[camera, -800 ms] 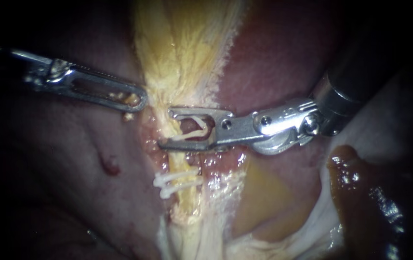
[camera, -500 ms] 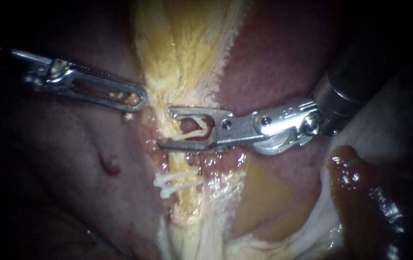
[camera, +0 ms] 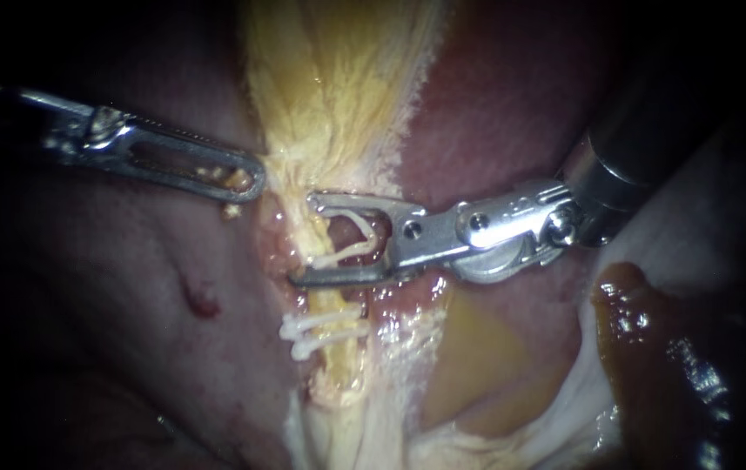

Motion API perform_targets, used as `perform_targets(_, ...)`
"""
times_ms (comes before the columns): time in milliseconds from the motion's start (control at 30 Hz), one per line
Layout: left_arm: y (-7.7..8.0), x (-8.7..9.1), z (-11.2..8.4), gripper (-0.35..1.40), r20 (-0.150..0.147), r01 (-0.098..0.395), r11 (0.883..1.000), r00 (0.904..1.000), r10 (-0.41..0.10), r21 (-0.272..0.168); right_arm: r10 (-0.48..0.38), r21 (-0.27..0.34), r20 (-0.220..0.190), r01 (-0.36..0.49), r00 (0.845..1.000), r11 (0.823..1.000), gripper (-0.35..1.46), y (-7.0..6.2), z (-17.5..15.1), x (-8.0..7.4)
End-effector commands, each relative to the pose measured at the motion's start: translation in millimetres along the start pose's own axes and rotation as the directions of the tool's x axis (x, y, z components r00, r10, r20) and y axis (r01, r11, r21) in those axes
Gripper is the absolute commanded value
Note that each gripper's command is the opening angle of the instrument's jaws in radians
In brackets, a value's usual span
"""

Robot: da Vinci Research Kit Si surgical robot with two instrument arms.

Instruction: Clipping third clip left tube

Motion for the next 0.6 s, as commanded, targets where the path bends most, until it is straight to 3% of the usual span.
perform_targets(33, 0.0, 0.0, -0.1, -0.35, 0.000, 0.000, 1.000, 1.0000, 0.000, 0.000, -0.001, 0.000, 0.001, 0.001, 1.000, 1.000, 0.50, 0.0, -0.2, -0.2)
perform_targets(300, 0.0, 0.0, -0.1, -0.35, 0.000, 0.000, 1.000, 1.0000, 0.000, 0.000, 0.014, 0.034, -0.007, -0.014, 1.000, 0.999, 0.50, -0.6, -1.5, -1.0)
perform_targets(600, 0.0, 0.0, -0.1, -0.35, -0.002, 0.000, 1.000, 1.0000, 0.000, 0.003, 0.072, 0.088, -0.014, -0.071, 0.997, 0.994, 0.50, -1.3, -1.4, -3.0)
